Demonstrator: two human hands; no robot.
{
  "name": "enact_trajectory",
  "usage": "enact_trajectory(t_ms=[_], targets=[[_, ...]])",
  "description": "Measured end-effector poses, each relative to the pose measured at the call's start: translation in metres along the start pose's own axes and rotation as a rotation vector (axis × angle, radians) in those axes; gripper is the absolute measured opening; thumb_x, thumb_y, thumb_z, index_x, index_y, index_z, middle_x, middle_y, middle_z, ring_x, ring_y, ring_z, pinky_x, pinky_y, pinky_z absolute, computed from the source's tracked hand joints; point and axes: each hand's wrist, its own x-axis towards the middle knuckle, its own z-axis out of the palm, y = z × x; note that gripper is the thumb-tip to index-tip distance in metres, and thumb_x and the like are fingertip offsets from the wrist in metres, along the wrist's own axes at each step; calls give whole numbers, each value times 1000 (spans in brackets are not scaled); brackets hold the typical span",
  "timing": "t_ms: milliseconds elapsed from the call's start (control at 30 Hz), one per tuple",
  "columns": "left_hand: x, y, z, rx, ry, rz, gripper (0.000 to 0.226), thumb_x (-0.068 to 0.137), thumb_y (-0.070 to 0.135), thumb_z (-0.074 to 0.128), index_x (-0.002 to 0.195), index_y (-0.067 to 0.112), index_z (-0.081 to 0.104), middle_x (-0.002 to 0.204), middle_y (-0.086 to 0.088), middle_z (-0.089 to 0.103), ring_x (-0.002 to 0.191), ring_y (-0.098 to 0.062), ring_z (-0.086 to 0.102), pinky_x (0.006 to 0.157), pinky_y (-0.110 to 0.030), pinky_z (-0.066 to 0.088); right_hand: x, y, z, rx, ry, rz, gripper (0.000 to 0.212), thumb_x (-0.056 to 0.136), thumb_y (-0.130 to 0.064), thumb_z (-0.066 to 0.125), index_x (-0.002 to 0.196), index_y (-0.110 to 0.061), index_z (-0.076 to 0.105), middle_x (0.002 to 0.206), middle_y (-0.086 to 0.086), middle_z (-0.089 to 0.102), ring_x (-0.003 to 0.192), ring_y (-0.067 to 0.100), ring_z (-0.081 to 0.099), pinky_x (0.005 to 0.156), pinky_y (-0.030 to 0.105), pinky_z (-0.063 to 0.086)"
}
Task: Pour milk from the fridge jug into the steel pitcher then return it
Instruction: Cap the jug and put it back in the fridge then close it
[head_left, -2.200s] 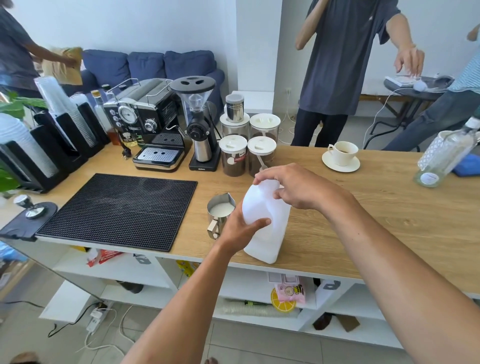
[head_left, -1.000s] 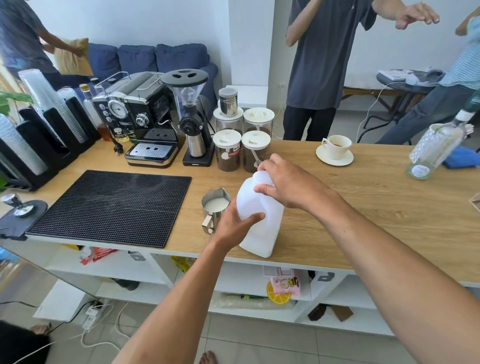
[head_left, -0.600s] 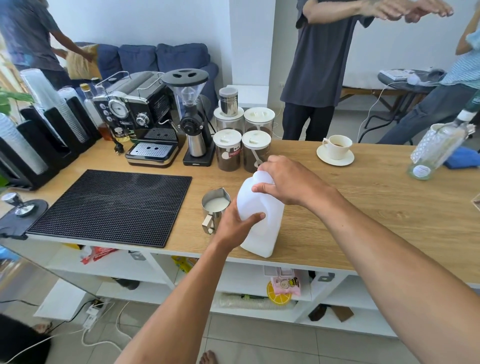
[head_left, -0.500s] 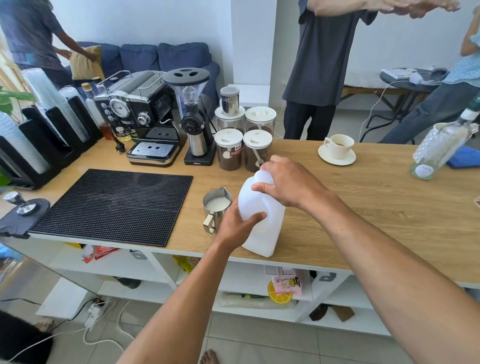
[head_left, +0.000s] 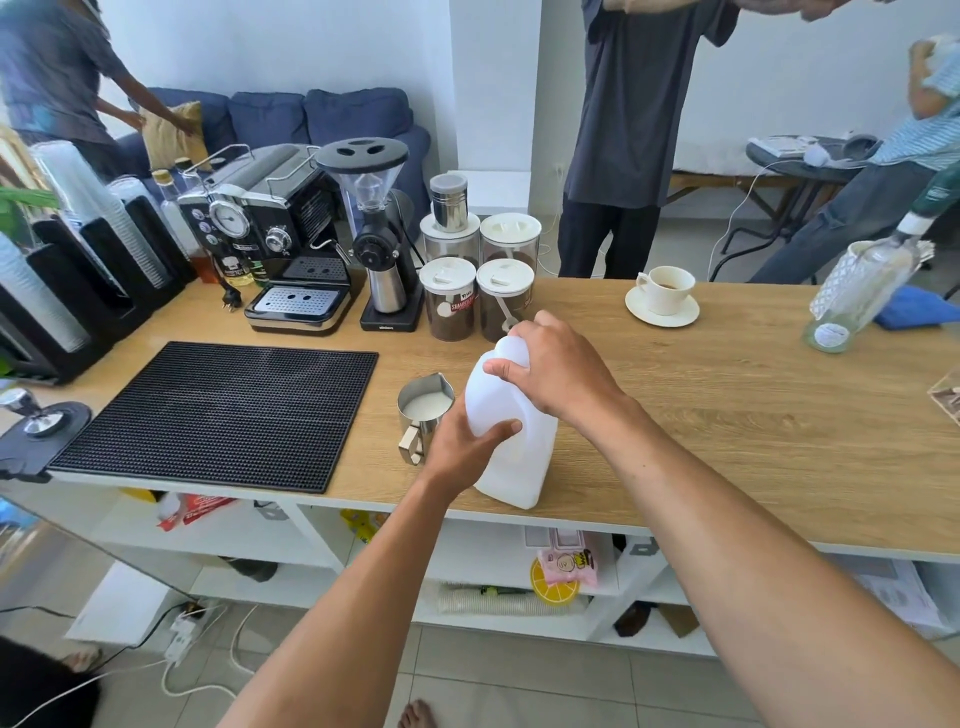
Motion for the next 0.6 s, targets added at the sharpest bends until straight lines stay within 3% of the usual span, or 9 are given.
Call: enact_trajectory(t_ms=[67,167,267,433,600], targets=[[0,1,1,-10,-9,-2,44,85,28,78,125,26,58,102,13,71,90,2,66,67,-15,50,-2,5,1,106,-13,35,56,85,-55,63,127,-18,57,110,-1,50,103,22,55,80,34,45],[1,-1,1,-29,-14,-6,47,85,27,78,127,26,58,105,11,71,94,-1,66,69,-17,51,-10,18,9,317,-7,69,58,89,-54,57,137,-23,48,127,-3,45,104,18,55,88,35,46],[1,-2,0,-37,-17,-10,47,85,28,78,128,26,57,108,11,71,97,-2,65,72,-21,52,-34,35,27,535,118,179,55,93,-49,53,139,-21,41,130,-5,36,85,7,55,84,29,47],[3,-4,1,-23,-27,-18,51,85,30,78,130,26,54,114,8,69,105,-10,64,84,-32,55,-73,56,68,767,117,366,32,95,-40,55,119,-21,47,112,-2,59,90,4,59,72,18,45],[3,-7,-3,-12,-67,-13,47,88,28,75,129,24,53,116,6,69,109,-13,64,87,-34,55,-89,53,86,837,107,374,15,96,-29,57,109,-24,60,106,-8,65,96,0,60,79,16,47]])
